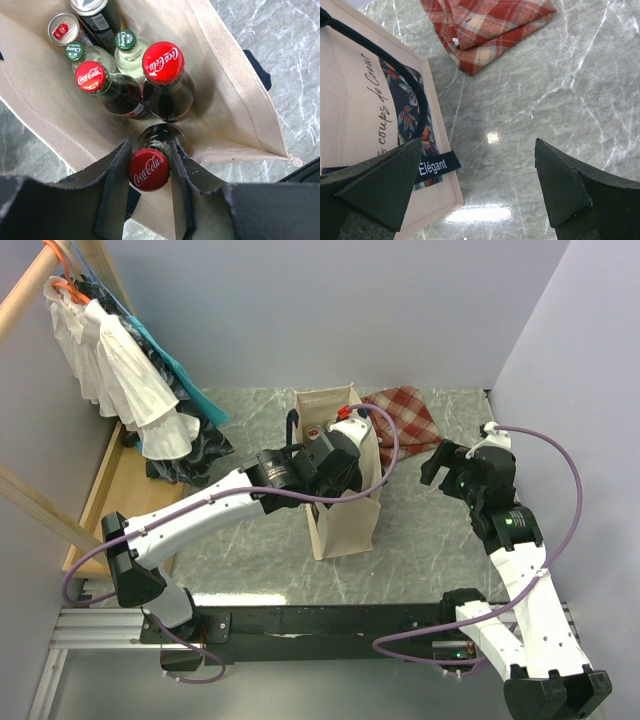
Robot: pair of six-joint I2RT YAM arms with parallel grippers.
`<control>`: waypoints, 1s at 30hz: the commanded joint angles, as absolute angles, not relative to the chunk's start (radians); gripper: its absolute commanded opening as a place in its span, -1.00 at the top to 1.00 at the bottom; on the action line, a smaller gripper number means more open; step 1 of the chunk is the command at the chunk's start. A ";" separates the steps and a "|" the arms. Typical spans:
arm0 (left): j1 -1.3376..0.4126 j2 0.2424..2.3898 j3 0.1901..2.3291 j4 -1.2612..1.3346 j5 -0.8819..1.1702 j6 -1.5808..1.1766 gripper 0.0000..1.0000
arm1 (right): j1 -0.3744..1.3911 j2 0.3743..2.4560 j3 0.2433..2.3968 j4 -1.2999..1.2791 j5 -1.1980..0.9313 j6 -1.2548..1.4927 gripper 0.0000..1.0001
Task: Take the beverage out of the canvas bag
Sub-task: Take out the drink from the canvas bag.
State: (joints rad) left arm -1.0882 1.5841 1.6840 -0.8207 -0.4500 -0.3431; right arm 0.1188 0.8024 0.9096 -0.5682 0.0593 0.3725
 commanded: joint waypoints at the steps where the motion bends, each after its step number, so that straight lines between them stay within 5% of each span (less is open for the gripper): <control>1: -1.088 1.575 1.724 -0.828 -0.466 -0.336 0.74 | 0.115 0.802 0.907 -0.529 0.055 0.365 -1.00; 6: -1.088 1.577 1.724 -0.828 -0.472 -0.336 0.98 | 0.117 0.805 0.908 -0.528 0.052 0.365 -1.00; 30: -1.088 1.428 1.641 -0.654 -0.472 -0.310 0.98 | 0.117 0.822 0.910 -0.522 0.043 0.354 -0.94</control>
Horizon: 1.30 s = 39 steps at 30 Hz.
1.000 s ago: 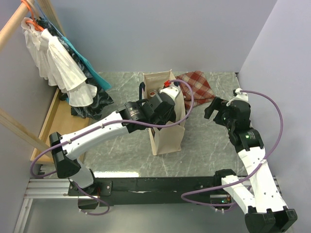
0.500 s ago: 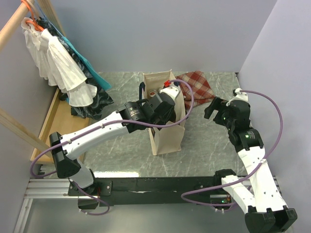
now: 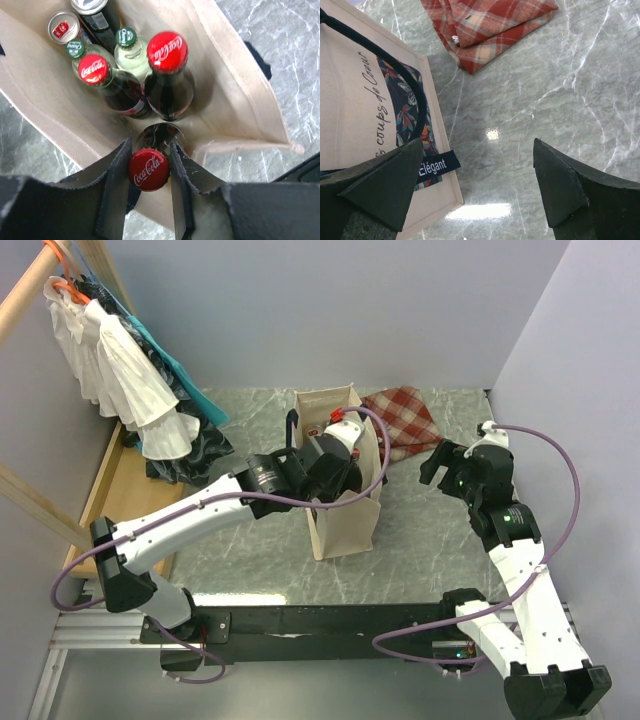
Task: Take the beverage out of the canvas bag
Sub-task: Take out the drink from the canvas bag.
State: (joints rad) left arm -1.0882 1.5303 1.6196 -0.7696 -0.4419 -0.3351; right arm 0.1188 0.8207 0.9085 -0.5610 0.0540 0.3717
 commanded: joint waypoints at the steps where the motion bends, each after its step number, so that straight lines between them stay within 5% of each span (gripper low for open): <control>1: -1.089 1.416 1.640 -0.650 -0.482 -0.308 0.98 | 0.115 0.822 0.910 -0.520 0.046 0.356 -0.97; 39: -1.101 1.330 1.686 -0.400 -0.506 -0.218 0.98 | 0.115 0.838 0.884 -0.499 0.041 0.348 -1.00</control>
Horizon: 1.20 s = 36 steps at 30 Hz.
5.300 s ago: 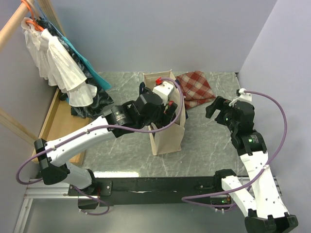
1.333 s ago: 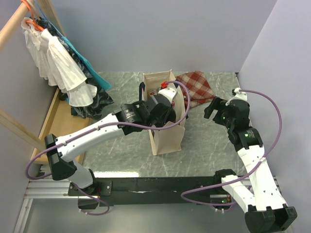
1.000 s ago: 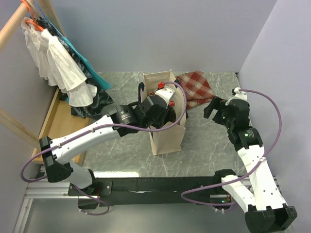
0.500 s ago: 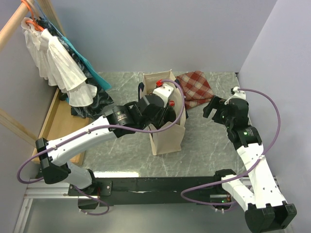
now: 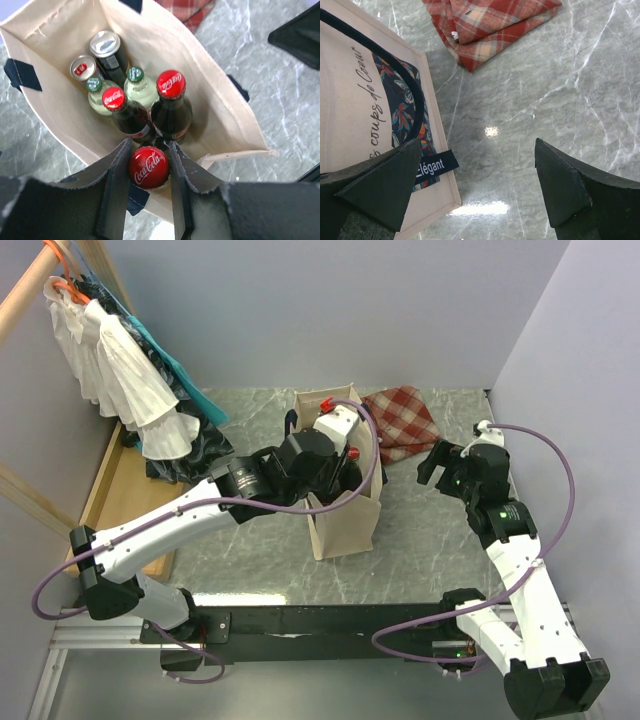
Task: Take the beverage out of the canvas bag
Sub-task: Take out the drink from the canvas bag.
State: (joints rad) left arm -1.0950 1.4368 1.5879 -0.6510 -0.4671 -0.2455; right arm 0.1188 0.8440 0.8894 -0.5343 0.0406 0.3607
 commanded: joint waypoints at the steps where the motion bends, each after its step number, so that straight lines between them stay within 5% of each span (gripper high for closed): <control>1: -1.100 1.324 1.686 -0.396 -0.508 -0.213 0.98 | 0.115 0.836 0.882 -0.499 0.041 0.348 -1.00; 36: -1.101 1.296 1.899 -0.347 -0.448 -0.100 0.98 | 0.117 0.821 0.854 -0.499 0.049 0.356 -1.00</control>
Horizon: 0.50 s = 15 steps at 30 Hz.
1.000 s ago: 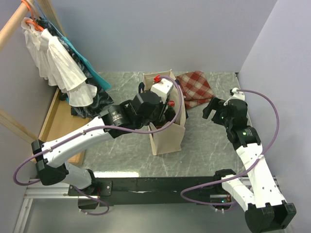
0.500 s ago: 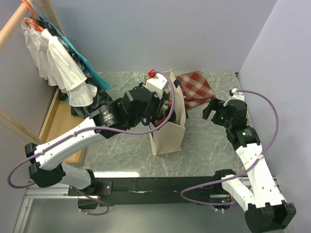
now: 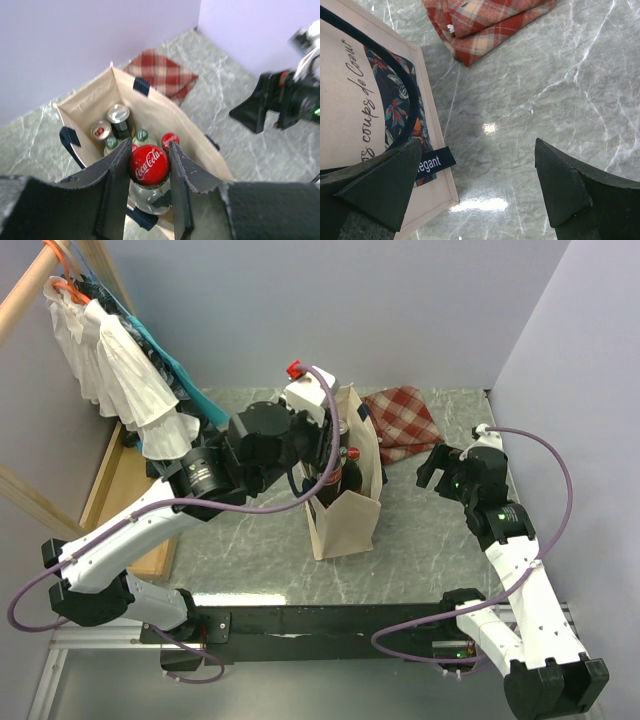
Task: Take the beverage out of the canvas bag
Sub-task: Take out the drink from the canvas bag.
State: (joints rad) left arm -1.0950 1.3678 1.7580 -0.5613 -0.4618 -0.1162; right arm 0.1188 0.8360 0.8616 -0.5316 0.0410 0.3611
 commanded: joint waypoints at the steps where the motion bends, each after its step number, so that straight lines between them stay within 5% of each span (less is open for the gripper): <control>1: -1.100 1.301 1.911 -0.356 -0.436 -0.101 0.98 | 0.117 0.819 0.853 -0.499 0.051 0.356 -1.00; 15: -1.100 1.270 1.979 -0.376 -0.423 -0.087 0.98 | 0.117 0.824 0.851 -0.495 0.045 0.360 -1.00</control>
State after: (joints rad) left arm -1.0950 1.3628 1.8797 -0.6102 -0.4225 -0.1139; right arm 0.1188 0.8337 0.8562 -0.5312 0.0414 0.3614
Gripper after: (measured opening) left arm 0.376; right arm 0.998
